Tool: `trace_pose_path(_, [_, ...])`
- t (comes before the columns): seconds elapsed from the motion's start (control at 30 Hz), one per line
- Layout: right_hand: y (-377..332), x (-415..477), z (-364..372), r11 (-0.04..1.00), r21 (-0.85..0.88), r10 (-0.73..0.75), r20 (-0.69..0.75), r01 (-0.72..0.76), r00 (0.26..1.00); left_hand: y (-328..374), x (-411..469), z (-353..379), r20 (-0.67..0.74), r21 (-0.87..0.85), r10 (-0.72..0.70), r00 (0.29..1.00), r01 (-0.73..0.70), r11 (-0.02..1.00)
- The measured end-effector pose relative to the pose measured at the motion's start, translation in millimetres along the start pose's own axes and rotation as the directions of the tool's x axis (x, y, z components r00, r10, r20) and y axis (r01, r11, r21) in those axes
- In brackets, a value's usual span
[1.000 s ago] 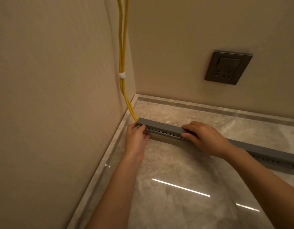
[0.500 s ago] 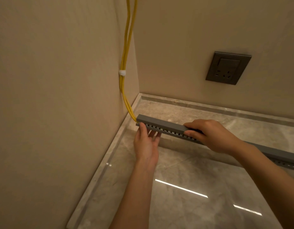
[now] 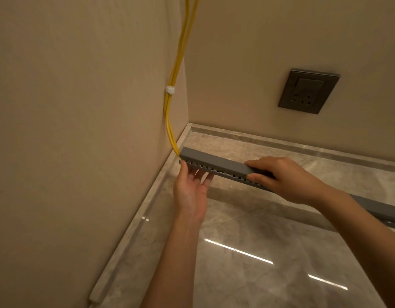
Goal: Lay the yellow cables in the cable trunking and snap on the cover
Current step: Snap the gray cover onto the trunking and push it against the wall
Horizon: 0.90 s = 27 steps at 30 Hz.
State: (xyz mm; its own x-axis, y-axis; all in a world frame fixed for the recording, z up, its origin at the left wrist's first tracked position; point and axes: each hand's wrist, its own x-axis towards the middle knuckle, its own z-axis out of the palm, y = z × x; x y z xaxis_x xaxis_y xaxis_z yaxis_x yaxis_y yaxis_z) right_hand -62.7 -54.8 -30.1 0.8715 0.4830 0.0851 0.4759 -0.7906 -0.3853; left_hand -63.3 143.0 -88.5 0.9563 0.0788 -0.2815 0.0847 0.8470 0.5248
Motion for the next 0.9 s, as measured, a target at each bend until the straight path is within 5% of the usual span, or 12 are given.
trace_pose_path(0.23, [-12.2, -4.9, 10.3, 0.998, -0.066, 0.007, -0.014, -0.008, 1.0, 6.6, -2.9, 15.6, -0.252, 0.28, 0.087, 0.964, -0.013, 0.96])
trace_pose_path(0.6, [-58.2, 60.8, 34.3, 0.944, -0.117, 0.297, -0.11, -0.309, 0.948, 12.3, -11.1, 9.9, -0.152, 0.281, 0.123, 0.981, -0.077, 0.957])
trace_pose_path(0.9, [-65.8, 80.2, 41.7, 0.926, -0.368, 0.105, 0.032, -0.086, 0.994, 14.2, -13.3, 1.5, -0.131, 0.341, 0.149, 0.98, -0.097, 0.935])
